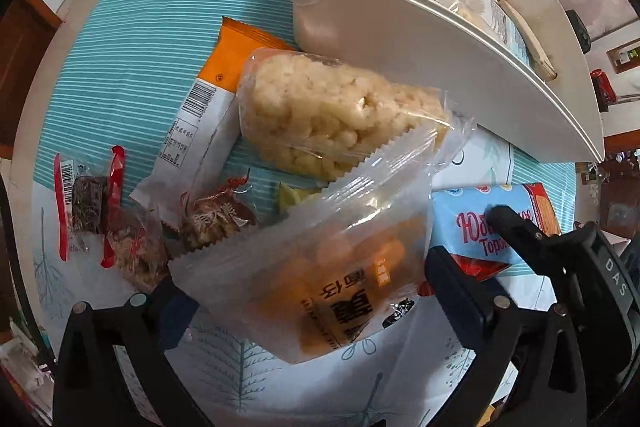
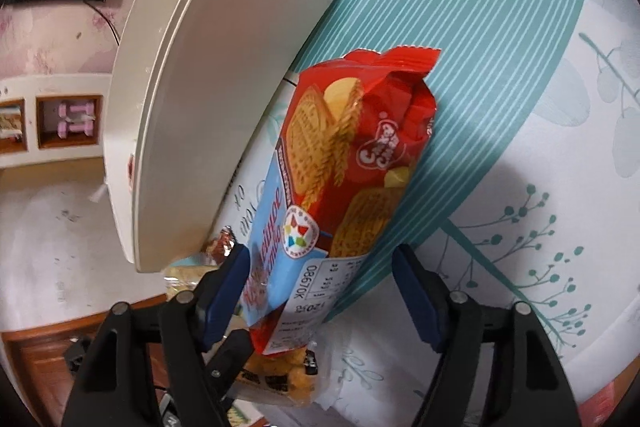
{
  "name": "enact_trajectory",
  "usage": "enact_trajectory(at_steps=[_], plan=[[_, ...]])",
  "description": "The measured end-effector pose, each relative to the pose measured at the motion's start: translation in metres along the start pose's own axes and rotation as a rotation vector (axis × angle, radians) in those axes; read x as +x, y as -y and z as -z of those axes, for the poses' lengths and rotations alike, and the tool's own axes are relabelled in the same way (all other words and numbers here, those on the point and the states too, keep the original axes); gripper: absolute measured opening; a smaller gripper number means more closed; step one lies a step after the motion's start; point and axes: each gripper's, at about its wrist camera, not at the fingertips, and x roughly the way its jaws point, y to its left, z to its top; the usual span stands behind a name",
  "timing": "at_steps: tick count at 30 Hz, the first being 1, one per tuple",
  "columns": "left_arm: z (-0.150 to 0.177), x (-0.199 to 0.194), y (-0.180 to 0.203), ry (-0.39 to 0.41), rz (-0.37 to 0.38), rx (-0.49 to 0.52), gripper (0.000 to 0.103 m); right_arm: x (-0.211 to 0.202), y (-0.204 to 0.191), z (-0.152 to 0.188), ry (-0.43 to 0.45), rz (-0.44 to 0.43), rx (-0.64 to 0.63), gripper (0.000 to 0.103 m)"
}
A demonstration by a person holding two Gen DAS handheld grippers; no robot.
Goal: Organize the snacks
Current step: 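Close left tool on orange puff bag while right tool closes on biscuit roll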
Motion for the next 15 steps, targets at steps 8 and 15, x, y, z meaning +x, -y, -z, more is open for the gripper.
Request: enact_trajectory(at_steps=[8, 15], plan=[[0.008, -0.008, -0.008, 0.009, -0.016, -0.006, 0.091, 0.004, -0.001, -0.003, 0.014, -0.090, -0.035, 0.053], [0.024, -0.018, -0.013, 0.041, 0.015, -0.014, 0.077, -0.005, -0.003, -0.001, 0.038, -0.095, -0.146, 0.046]])
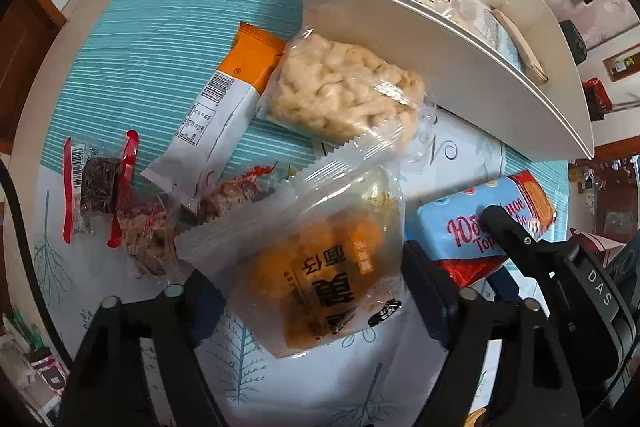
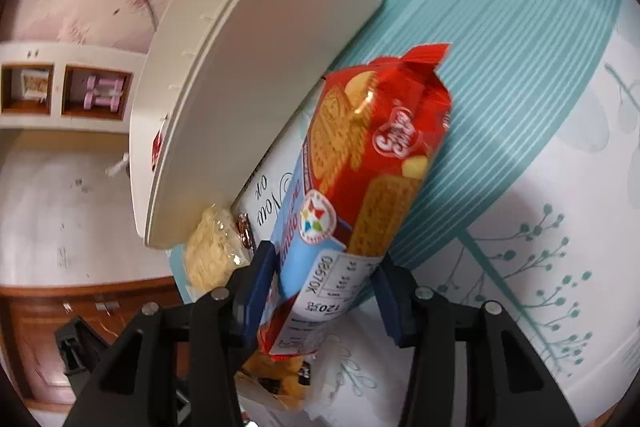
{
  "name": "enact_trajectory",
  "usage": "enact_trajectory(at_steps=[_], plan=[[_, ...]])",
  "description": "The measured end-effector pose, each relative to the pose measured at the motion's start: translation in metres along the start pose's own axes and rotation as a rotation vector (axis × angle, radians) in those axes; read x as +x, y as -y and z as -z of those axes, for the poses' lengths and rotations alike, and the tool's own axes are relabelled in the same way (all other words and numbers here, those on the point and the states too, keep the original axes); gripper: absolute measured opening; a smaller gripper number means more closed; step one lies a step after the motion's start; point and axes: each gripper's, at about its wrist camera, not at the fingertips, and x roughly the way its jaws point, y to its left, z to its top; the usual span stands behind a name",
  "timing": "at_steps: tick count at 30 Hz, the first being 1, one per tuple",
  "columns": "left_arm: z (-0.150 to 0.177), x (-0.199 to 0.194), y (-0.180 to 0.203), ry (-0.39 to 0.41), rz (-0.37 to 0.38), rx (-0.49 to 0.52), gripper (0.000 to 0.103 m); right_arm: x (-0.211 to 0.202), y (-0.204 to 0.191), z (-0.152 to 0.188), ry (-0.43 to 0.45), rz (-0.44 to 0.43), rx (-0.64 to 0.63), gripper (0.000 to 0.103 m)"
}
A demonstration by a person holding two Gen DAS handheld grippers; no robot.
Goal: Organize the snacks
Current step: 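Close left tool on orange puff bag while right tool closes on biscuit roll, then lift and carry both held packets over the white plastic box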
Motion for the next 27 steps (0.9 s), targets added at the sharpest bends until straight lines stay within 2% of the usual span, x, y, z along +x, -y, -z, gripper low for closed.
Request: enact_trajectory(at_steps=[4, 7, 14, 17, 22, 27], plan=[[0.006, -0.001, -0.004, -0.024, 0.012, -0.014, 0.072, -0.006, 0.000, 0.000, 0.012, 0.002, -0.041, 0.043], [0.010, -0.004, -0.012, -0.050, -0.016, -0.011, 0.070, -0.012, 0.001, 0.001, 0.008, 0.002, -0.063, 0.041], [0.021, -0.019, -0.016, -0.081, -0.054, 0.080, 0.070, -0.029, 0.015, 0.011, 0.009, -0.032, -0.049, 0.041], [0.024, -0.027, -0.014, -0.085, -0.043, 0.130, 0.070, -0.043, 0.023, 0.013, 0.019, -0.045, -0.047, 0.040], [0.016, -0.050, 0.008, -0.041, 0.011, 0.248, 0.070, -0.072, 0.023, 0.010, 0.083, -0.029, -0.096, 0.040], [0.011, -0.076, 0.040, 0.063, 0.073, 0.381, 0.070, -0.097, 0.012, -0.001, 0.168, 0.008, -0.184, 0.040]])
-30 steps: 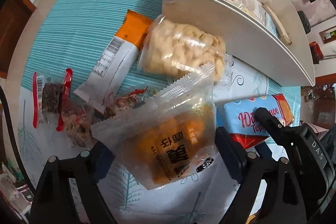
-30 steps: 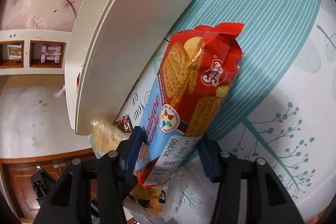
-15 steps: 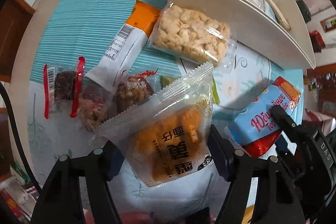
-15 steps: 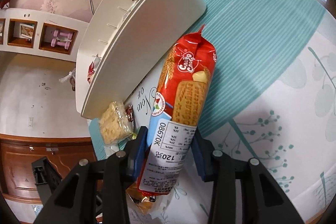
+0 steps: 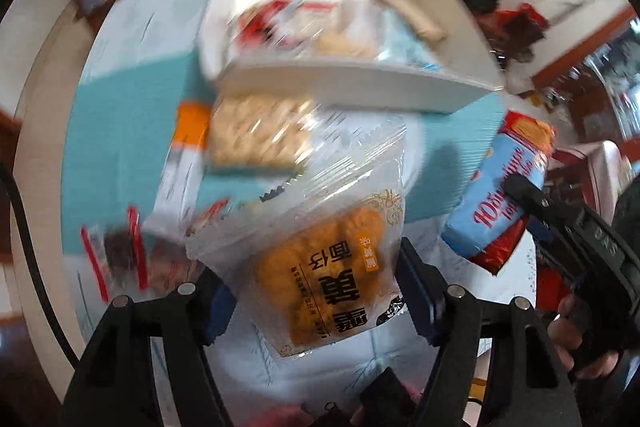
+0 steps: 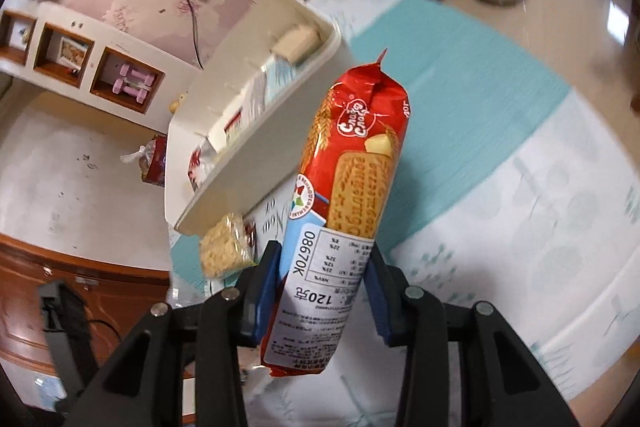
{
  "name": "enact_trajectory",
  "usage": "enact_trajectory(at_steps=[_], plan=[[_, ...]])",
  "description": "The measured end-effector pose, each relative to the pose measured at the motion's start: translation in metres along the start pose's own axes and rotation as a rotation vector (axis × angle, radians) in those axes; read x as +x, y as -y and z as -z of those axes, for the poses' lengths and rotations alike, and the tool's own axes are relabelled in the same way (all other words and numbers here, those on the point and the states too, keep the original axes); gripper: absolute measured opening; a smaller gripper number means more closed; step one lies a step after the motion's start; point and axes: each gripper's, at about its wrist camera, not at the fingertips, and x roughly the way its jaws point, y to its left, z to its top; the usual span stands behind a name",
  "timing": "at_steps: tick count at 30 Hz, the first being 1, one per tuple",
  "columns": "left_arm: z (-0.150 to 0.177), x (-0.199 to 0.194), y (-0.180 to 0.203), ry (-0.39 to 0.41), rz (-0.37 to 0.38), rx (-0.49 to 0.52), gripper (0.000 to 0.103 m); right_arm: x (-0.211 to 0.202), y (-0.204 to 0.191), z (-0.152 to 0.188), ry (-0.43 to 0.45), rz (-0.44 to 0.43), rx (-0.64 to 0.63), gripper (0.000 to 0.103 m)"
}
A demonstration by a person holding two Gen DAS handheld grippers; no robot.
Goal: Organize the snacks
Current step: 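Lift and carry both held packets over the white plastic box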
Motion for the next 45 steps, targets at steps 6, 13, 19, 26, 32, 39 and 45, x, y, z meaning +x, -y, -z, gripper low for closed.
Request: enact_trajectory(at_steps=[6, 13, 19, 26, 32, 39, 45], plan=[[-0.030, -0.011, 0.033, 0.113, 0.039, 0.100, 0.070, -0.021, -0.017, -0.023, 0.110, 0.018, -0.118, 0.040], [-0.067, -0.024, 0.042, 0.211, 0.044, 0.087, 0.070, -0.029, -0.039, -0.051, 0.216, 0.020, -0.221, 0.038], [-0.115, -0.027, 0.035, 0.300, 0.018, -0.006, 0.070, -0.017, -0.048, -0.071, 0.230, -0.024, -0.244, 0.036], [-0.149, -0.023, 0.020, 0.345, 0.013, -0.108, 0.071, -0.008, -0.069, -0.096, 0.258, -0.090, -0.298, 0.036], [-0.169, -0.009, 0.011, 0.353, 0.017, -0.163, 0.072, 0.005, -0.086, -0.115, 0.289, -0.084, -0.394, 0.036], [-0.182, 0.010, 0.009, 0.336, 0.032, -0.200, 0.080, 0.019, -0.093, -0.125, 0.291, -0.045, -0.475, 0.036], [-0.187, 0.015, 0.012, 0.333, 0.055, -0.214, 0.080, 0.028, -0.089, -0.137, 0.242, -0.040, -0.451, 0.037]])
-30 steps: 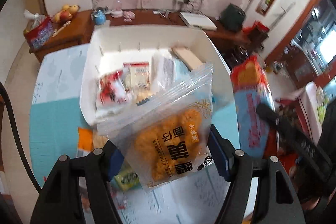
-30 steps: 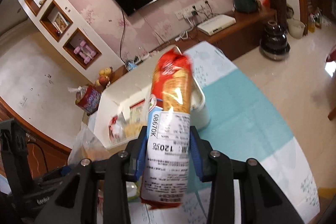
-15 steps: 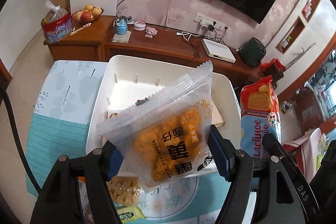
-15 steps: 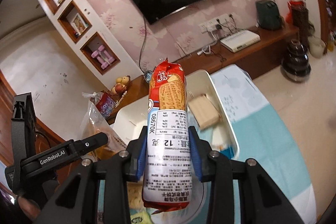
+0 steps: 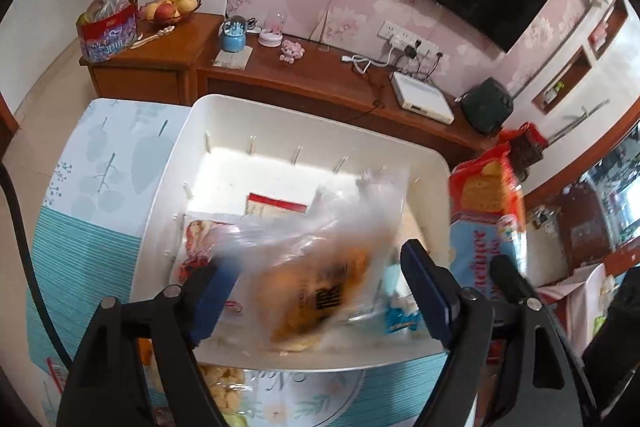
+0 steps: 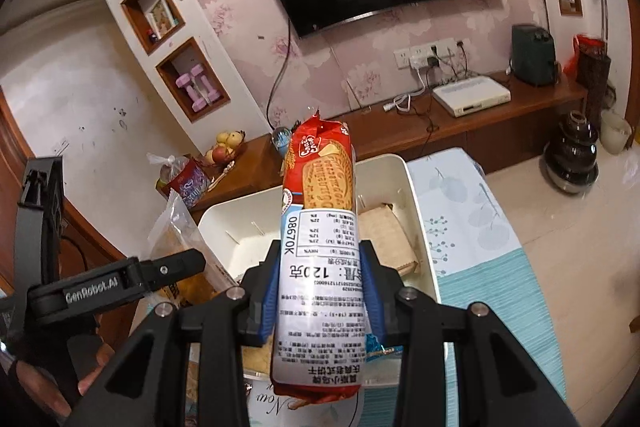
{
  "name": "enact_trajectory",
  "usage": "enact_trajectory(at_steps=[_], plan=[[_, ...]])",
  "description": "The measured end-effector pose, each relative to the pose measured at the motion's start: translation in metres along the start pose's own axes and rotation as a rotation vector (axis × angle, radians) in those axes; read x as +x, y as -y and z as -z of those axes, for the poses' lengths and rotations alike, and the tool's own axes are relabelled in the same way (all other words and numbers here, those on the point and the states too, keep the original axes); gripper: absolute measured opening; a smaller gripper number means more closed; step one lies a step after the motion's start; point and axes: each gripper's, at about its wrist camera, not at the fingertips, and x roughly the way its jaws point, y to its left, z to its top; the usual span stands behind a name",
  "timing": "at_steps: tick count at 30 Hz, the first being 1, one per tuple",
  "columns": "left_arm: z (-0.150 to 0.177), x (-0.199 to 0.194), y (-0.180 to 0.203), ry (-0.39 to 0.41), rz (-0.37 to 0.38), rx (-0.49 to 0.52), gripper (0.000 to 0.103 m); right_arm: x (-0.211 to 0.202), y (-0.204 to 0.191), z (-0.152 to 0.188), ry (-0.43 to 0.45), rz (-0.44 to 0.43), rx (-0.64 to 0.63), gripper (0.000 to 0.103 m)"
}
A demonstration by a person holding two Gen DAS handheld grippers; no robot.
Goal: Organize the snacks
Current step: 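Lift and carry both held packets over the white plastic box, then open left tool dropping puff bag while right tool releases biscuit roll, then withdraw both tools from the box toward the remaining snacks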
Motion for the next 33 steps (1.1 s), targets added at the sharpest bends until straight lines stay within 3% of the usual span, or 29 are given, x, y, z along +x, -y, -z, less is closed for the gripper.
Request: enact_trajectory(at_steps=[8, 20, 29, 33], plan=[[0.000, -0.008, 0.001, 0.015, -0.003, -0.008, 0.083, 0.010, 0.012, -0.004, -0.071, 0.041, 0.019, 0.040], [0.029, -0.044, -0.032, 0.046, 0.011, -0.003, 0.083, -0.015, 0.001, -0.001, -0.020, 0.004, -0.023, 0.041], [0.053, -0.085, -0.070, 0.050, 0.020, -0.007, 0.083, -0.031, -0.024, 0.023, -0.013, -0.043, -0.045, 0.041], [0.068, -0.101, -0.095, 0.042, -0.030, -0.004, 0.083, -0.034, -0.039, 0.035, -0.014, -0.063, -0.066, 0.041]])
